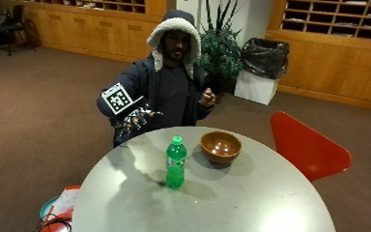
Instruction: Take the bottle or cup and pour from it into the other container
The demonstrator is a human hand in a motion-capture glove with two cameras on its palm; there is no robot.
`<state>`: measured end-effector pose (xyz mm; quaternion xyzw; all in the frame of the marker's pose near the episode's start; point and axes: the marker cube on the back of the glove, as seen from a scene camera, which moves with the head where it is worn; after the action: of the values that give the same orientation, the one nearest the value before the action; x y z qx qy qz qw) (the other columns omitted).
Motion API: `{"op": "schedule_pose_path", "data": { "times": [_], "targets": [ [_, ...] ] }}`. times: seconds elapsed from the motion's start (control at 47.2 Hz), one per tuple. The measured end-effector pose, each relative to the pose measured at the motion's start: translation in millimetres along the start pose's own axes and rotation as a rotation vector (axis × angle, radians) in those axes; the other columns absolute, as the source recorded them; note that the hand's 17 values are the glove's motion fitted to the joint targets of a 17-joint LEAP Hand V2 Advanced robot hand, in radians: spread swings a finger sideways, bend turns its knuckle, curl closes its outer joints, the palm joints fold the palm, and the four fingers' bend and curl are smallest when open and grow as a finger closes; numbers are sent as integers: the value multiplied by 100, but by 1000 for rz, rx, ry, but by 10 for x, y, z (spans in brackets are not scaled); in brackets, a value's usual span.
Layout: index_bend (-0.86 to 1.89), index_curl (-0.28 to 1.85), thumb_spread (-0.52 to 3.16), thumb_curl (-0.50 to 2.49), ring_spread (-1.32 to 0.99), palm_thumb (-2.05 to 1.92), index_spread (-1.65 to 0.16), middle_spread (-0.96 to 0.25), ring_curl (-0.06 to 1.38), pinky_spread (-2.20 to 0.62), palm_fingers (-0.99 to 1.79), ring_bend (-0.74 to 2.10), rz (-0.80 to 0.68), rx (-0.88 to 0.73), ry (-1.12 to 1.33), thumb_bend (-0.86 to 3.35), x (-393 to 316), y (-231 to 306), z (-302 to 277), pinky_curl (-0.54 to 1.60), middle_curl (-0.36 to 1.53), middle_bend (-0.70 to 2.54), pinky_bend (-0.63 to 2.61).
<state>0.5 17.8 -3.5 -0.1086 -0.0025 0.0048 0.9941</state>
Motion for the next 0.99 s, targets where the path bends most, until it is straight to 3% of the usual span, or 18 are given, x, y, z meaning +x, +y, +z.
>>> {"op": "schedule_pose_path", "data": {
  "times": [0.064,0.148,0.233,0.487,0.677,0.762,0.995],
  "targets": [
    [19,9,50,11,12,33,-17,4,6,22,38,24,-3,-100,-13,15,12,-10,79,12,8,22,42],
    [17,14,65,15,15,35,-21,6,10,28,35,24,-15,-82,-56,12,30,-280,305,18,11,21,45],
    [15,16,74,18,18,37,-23,7,12,31,32,24,32,-163,-114,9,50,-377,527,20,14,21,46],
    [13,19,83,26,22,46,-25,9,16,35,30,26,51,-247,-518,1,-48,-785,1253,26,21,19,50],
    [11,19,82,32,16,65,-26,0,23,34,62,44,108,-114,-718,3,-154,-1110,1489,27,27,28,45],
    [19,23,79,39,3,82,-29,-11,25,30,101,51,84,-54,-791,9,-151,-1132,1572,24,31,36,38],
    [13,29,58,50,-12,91,-30,-19,35,16,113,57,45,53,-778,1,-181,-1164,1599,31,36,29,42]
  ]
}}
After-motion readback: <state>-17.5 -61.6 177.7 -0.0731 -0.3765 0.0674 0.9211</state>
